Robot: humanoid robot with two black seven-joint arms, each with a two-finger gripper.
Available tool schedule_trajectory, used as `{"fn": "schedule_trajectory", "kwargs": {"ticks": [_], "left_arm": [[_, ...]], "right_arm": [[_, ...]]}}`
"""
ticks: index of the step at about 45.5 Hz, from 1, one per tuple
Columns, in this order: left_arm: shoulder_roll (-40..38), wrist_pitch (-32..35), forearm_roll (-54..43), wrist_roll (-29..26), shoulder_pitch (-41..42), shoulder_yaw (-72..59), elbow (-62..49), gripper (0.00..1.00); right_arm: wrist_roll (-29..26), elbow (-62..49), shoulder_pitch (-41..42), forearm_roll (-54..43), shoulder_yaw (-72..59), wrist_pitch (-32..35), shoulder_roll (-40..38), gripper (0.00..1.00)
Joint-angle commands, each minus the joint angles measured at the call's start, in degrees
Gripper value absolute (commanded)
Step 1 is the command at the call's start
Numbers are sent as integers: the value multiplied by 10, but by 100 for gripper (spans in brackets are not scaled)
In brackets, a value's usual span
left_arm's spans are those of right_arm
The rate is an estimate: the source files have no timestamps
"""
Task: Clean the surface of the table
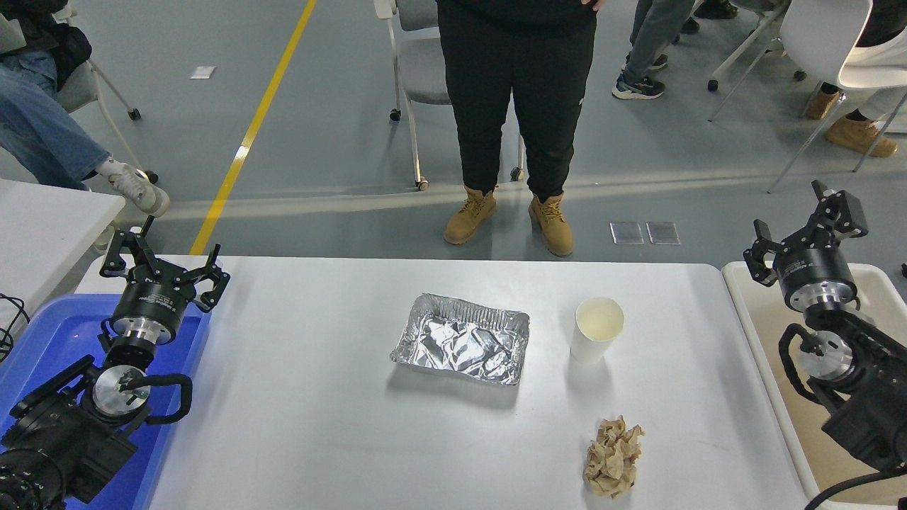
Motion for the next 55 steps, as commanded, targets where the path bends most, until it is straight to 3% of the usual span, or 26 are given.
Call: {"fn": "schedule_trajectory", "kwargs": {"ticks": [1, 15, 24, 32, 39, 50, 55], "left_arm": [[0, 0, 0, 0, 0, 0, 0, 100], [0, 0, 0, 0, 0, 0, 0, 100], [0, 0, 0, 0, 0, 0, 0, 100], [0, 0, 0, 0, 0, 0, 1, 100], [0, 0, 0, 0, 0, 0, 0, 100], [0, 0, 0, 0, 0, 0, 1, 100], [0, 0, 0, 0, 0, 0, 0, 100]], "right_arm": [[-18, -18, 43, -31, -75, 0, -18, 98], [-127, -95, 192, -76, -447, 16, -10, 98], [-129, -96, 270, -127, -633, 51, 2, 98], [-124, -94, 319, -197, -670, 113, 2, 98], [-124, -89, 356, -328, -695, 173, 5, 98], [-121, -71, 398, -483, -756, 189, 48, 98], [-121, 3, 435, -506, -788, 193, 76, 98]]}}
